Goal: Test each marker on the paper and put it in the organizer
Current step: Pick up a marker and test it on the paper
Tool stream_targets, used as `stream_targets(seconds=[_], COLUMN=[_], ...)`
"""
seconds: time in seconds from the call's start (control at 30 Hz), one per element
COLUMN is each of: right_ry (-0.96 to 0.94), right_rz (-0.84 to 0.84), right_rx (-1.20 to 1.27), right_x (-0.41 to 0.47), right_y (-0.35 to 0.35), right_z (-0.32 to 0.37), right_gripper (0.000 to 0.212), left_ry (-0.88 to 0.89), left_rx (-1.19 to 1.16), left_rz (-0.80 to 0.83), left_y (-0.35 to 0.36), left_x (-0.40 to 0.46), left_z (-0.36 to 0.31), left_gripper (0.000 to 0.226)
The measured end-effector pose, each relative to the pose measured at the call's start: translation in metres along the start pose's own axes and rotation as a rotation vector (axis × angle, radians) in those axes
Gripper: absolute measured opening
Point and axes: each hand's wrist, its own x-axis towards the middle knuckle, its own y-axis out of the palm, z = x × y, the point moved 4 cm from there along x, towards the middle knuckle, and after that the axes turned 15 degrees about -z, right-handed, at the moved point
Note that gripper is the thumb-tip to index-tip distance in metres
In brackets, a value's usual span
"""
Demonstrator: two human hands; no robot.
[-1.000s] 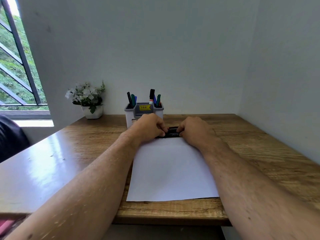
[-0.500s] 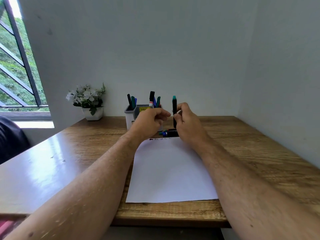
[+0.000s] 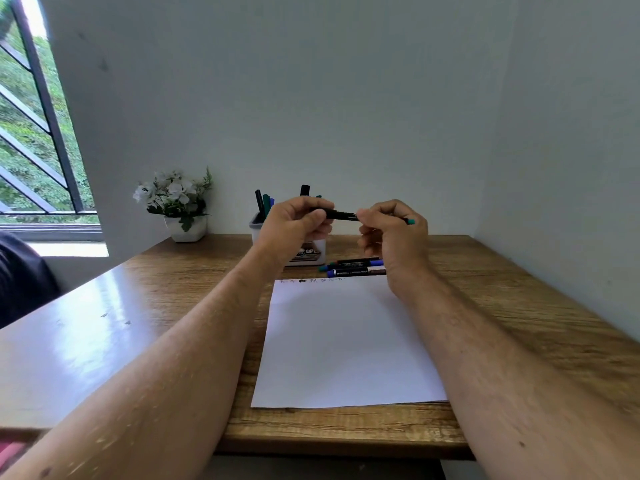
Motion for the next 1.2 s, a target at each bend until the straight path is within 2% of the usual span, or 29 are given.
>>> stream_targets(seconds=[0.13,0.33,0.43,0.57,0.67,0.83,0.97,1.1,1.2], right_ry=[0.102,0.289,0.345,0.405,0.423,0.411,0.325,0.296,0.246], right_rz=[0.071,0.268,0.367,0.467,0.449,0.423,0.389,0.345,0.289], right_rx=[0.041,-0.006,-0.102,-0.215,-0.246,-0.239,-0.297,-0.402,-0.478], right_x=[0.0,-0.004,-0.008,-0.02,-0.02,-0.018,-0.016,-0.017,-0.015], right_y=[0.002,0.01,0.011,0.018,0.02,0.019,0.017,0.014,0.011], right_z=[-0.002,-0.01,-0.014,-0.023,-0.026,-0.027,-0.02,-0.017,-0.02], right_gripper=[0.003,0.015,0.022,0.015,0.032,0.038,0.039,0.049,0.056], left_ry=[-0.103,-0.171,-0.152,-0.143,-0.137,-0.159,-0.186,-0.187,-0.158], left_rx=[-0.213,-0.405,-0.423,-0.327,-0.229,-0.247,-0.293,-0.345,-0.381], left_rz=[-0.094,-0.176,-0.18,-0.101,0.0,0.053,0.041,0.01,-0.085], left_y=[-0.003,-0.01,-0.012,-0.008,0.0,0.004,0.003,0.004,0.004], left_x=[0.003,0.005,0.006,0.004,-0.001,-0.004,-0.003,0.0,0.001], left_z=[0.004,0.004,0.002,0.005,0.005,0.002,0.002,0.001,-0.002], left_gripper=[0.014,0.019,0.022,0.024,0.025,0.025,0.023,0.023,0.023])
